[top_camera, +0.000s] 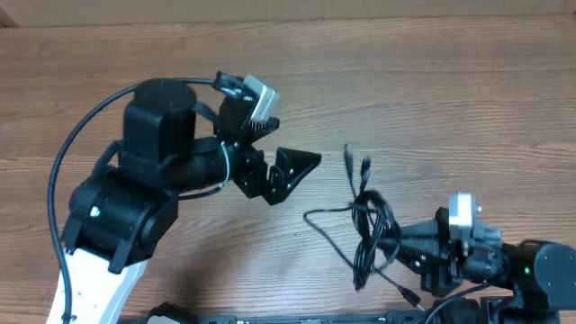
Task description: Untangle cables
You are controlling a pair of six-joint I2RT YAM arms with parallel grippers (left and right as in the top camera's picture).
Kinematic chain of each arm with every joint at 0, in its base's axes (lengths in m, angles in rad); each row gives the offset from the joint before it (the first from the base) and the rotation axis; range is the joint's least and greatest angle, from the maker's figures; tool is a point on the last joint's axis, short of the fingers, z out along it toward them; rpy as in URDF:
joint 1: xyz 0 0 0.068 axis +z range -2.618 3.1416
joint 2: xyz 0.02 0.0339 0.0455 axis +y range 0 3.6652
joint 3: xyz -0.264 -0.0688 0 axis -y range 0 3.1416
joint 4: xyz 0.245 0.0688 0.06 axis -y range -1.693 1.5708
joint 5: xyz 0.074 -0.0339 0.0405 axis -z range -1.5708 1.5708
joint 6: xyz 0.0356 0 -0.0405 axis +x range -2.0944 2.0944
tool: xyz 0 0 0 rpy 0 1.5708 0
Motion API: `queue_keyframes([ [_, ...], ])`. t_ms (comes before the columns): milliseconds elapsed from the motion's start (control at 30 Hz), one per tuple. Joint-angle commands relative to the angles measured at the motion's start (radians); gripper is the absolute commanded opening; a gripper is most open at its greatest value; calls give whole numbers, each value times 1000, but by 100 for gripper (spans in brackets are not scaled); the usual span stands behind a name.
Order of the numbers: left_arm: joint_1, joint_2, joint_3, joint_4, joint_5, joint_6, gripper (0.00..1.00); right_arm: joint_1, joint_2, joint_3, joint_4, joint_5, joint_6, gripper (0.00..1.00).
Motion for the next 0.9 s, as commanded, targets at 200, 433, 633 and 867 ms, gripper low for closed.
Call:
queue_keyframes([
  [200, 6, -23, 5, -102, 190, 373, 100, 1, -3, 17, 207, -76, 74, 4],
  [433, 6, -23, 5, -208, 238, 600, 95, 1, -3, 17, 268, -20, 149, 4],
  [633, 6, -30, 5, -259, 251, 825, 93, 1, 13, 17, 223, -15, 211, 4],
  [867, 6, -31, 5, -230, 142, 1074, 99, 1, 100, 16, 140, -163, 261, 4],
])
